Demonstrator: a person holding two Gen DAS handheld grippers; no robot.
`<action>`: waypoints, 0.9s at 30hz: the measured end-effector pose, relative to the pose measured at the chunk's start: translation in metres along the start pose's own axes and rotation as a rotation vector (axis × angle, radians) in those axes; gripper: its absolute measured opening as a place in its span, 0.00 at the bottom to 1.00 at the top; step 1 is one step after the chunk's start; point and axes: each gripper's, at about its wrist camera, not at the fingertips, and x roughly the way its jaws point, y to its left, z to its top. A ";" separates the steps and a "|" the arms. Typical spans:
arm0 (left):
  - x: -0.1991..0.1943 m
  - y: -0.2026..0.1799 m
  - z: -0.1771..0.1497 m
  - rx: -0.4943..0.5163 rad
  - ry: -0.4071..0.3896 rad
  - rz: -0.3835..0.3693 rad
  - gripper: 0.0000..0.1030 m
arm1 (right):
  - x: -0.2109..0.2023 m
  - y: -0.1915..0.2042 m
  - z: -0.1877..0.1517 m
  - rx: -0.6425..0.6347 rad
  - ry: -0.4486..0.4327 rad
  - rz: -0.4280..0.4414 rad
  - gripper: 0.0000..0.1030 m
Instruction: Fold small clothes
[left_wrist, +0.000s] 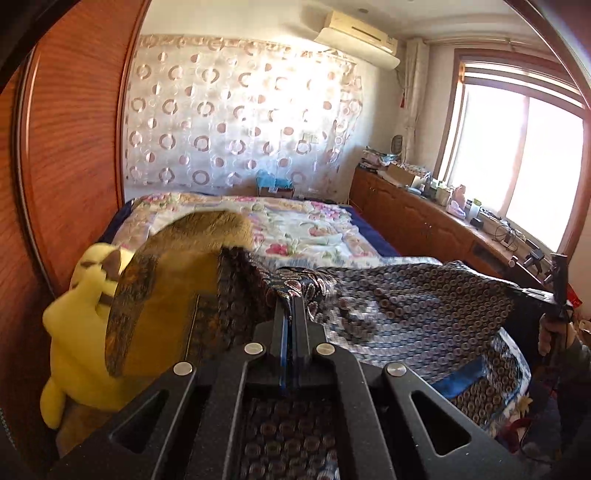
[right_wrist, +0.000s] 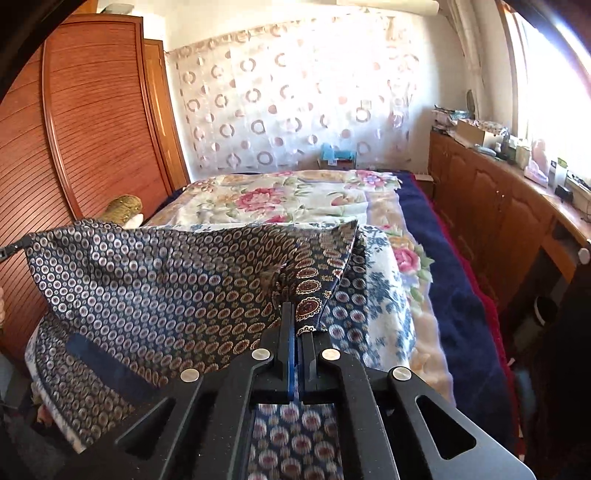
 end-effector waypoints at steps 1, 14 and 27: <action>-0.001 0.002 -0.008 -0.009 0.012 0.001 0.02 | -0.005 -0.001 -0.004 0.001 -0.001 0.000 0.00; -0.014 0.036 -0.086 -0.140 0.098 0.050 0.02 | -0.031 0.007 -0.029 -0.028 0.075 -0.028 0.00; 0.003 0.036 -0.109 -0.137 0.167 0.090 0.02 | -0.010 0.004 -0.019 -0.003 0.157 -0.075 0.00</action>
